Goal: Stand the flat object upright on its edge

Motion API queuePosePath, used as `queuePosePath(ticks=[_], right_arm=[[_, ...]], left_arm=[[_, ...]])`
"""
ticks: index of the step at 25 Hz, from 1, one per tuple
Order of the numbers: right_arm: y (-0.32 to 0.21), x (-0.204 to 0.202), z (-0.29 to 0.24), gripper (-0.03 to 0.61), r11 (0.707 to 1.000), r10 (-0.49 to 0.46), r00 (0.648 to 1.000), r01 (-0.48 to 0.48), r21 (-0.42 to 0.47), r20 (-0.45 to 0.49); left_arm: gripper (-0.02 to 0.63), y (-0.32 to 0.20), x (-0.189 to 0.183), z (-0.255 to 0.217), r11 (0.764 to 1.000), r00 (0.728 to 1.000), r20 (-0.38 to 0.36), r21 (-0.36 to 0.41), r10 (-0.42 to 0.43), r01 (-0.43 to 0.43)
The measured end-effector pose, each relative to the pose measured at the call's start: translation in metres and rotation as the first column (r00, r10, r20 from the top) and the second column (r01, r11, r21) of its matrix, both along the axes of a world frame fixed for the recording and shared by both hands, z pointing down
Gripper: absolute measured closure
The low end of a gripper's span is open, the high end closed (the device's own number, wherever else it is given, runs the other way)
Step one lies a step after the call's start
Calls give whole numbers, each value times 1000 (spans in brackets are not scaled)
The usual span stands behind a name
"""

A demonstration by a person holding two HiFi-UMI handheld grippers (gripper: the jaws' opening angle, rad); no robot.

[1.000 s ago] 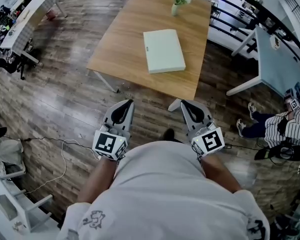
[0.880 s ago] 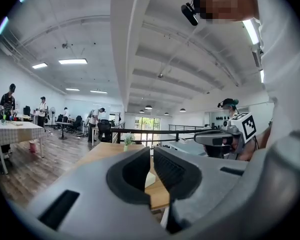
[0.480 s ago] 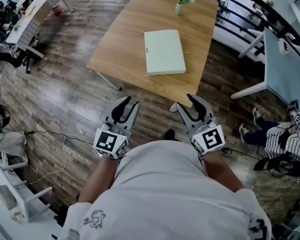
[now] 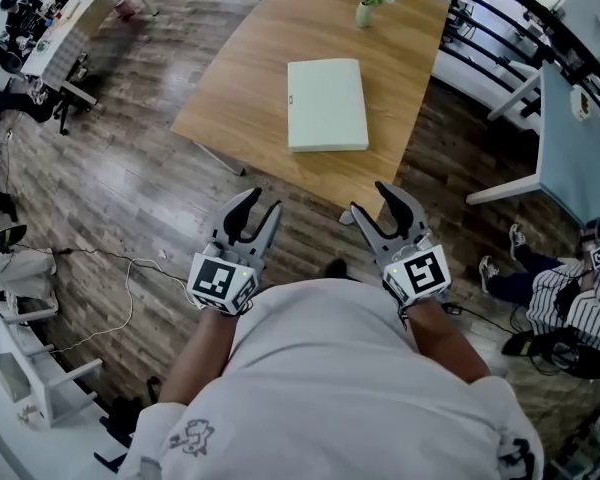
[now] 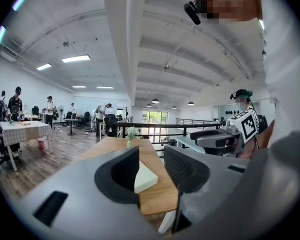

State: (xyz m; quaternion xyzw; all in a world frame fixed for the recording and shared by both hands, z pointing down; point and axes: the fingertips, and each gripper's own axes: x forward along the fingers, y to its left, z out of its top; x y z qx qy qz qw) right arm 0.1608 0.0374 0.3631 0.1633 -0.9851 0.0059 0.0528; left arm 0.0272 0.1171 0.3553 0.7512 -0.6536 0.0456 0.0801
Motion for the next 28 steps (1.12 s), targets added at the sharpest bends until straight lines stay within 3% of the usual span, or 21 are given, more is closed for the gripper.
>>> queuePosePath(ticks=[8, 16, 28], right_arm=[[-18, 7, 11, 342, 1000, -4, 1000, 4, -17, -16], [-35, -17, 24, 317, 999, 27, 998, -29, -40, -52], [-84, -103, 20, 304, 990, 130, 986, -135, -40, -104]], left_arm=[[467, -17, 5, 7, 1000, 1000, -13, -9, -5, 5], [457, -38, -19, 16, 999, 999, -30, -15, 32, -33], [449, -103, -111, 23, 987, 986, -71, -49, 149, -153]])
